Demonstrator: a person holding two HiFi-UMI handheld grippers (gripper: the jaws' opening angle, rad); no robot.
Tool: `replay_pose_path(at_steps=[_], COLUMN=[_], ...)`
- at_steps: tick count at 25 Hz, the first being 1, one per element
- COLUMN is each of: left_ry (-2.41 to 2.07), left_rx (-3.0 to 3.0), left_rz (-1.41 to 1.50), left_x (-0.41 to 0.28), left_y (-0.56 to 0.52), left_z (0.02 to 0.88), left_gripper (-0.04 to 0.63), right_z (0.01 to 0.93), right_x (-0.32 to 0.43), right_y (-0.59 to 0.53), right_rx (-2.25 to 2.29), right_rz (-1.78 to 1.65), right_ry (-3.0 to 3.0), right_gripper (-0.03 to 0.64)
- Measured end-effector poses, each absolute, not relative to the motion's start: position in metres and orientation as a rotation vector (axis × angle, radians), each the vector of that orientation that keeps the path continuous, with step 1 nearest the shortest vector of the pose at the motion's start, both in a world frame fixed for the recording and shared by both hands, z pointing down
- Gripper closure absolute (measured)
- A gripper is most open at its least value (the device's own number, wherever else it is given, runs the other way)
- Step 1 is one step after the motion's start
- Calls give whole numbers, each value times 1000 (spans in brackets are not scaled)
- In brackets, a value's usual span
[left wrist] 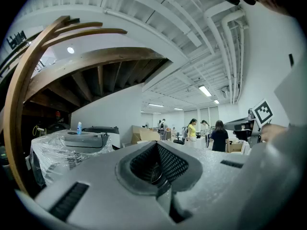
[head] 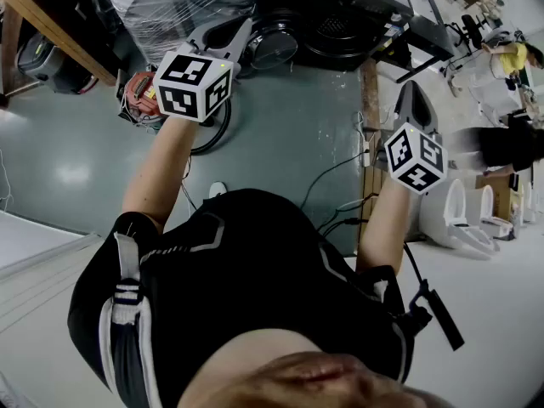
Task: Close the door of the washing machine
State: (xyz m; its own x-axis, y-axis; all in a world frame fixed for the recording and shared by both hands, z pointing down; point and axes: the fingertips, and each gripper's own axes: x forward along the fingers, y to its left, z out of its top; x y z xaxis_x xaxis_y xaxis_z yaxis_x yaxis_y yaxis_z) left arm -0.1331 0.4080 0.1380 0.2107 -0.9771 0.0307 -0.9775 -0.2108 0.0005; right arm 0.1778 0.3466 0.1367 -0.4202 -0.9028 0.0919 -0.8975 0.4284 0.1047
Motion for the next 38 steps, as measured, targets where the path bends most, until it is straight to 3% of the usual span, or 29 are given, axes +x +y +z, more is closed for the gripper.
replay_pose_path(at_steps=[23,38], left_ry=[-1980,-1979], left_rx=[2421,2465], left_rz=[33,47], left_x=[-143,-187], left_y=[417,425], left_z=[143,150], left_gripper=[592,592], right_z=[135,145], right_x=[165,103], right_y=[349,359], right_rx=[1600,1544], right_rz=[-41,-68], right_ry=[-2561,-2548], right_gripper=[612,612])
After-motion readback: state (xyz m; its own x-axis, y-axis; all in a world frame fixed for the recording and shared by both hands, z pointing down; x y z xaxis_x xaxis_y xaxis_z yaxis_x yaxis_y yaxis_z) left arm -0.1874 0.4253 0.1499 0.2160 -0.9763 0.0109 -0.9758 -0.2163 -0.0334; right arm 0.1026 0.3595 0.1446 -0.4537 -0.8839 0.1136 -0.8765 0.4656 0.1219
